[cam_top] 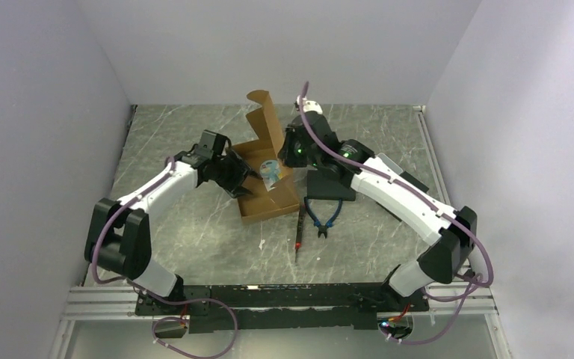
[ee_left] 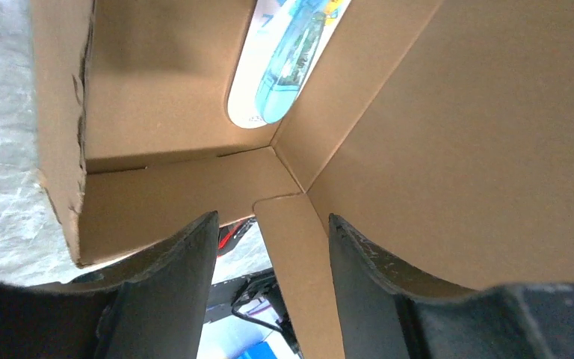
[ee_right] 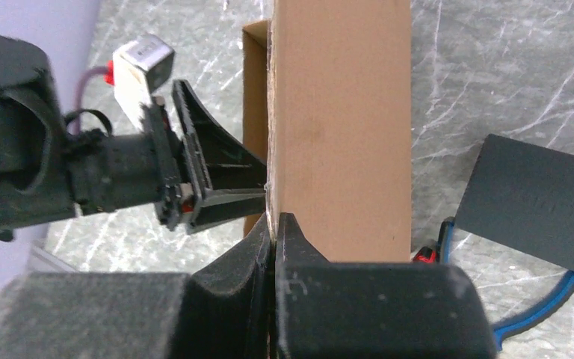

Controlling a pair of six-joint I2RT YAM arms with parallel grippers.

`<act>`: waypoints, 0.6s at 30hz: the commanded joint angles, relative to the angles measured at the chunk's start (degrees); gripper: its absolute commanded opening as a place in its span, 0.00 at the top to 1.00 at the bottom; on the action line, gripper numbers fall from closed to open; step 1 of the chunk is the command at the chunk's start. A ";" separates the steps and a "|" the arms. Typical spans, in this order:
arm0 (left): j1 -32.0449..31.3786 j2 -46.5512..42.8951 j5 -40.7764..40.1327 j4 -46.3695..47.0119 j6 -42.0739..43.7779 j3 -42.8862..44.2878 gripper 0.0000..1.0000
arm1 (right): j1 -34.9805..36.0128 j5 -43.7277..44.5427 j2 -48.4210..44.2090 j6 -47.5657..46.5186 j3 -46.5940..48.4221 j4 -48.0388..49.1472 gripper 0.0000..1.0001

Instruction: Unpack the express box

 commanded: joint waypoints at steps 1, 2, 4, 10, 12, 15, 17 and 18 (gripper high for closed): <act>-2.80 2.69 -4.80 1.37 -8.04 2.24 0.41 | -4.01 -6.14 -4.20 4.55 -3.97 7.05 1.00; -3.16 4.17 -4.00 3.53 -8.73 1.85 0.41 | -4.93 -7.56 -4.76 5.25 -5.04 7.84 1.00; -3.74 7.43 -2.89 5.62 -8.68 2.88 0.43 | -7.04 -10.49 -5.67 6.03 -6.65 9.04 1.00; -7.40 17.37 -4.71 0.89 -4.87 12.35 0.39 | -11.76 -15.17 -7.49 6.04 -9.65 9.90 1.00; -8.37 19.41 -5.61 0.85 -4.98 13.73 0.38 | -12.82 -16.13 -7.84 5.68 -10.20 9.71 1.00; -9.60 22.45 -8.83 -2.47 -4.03 17.24 0.38 | -14.17 -17.17 -8.60 5.23 -11.20 9.59 1.00; -10.42 24.32 -12.88 -6.48 -3.98 20.38 0.40 | -14.91 -17.73 -9.34 5.05 -12.10 9.75 1.00; -10.91 25.10 -14.54 -8.08 -4.12 21.52 0.40 | -15.18 -17.85 -9.76 4.97 -12.39 9.88 1.00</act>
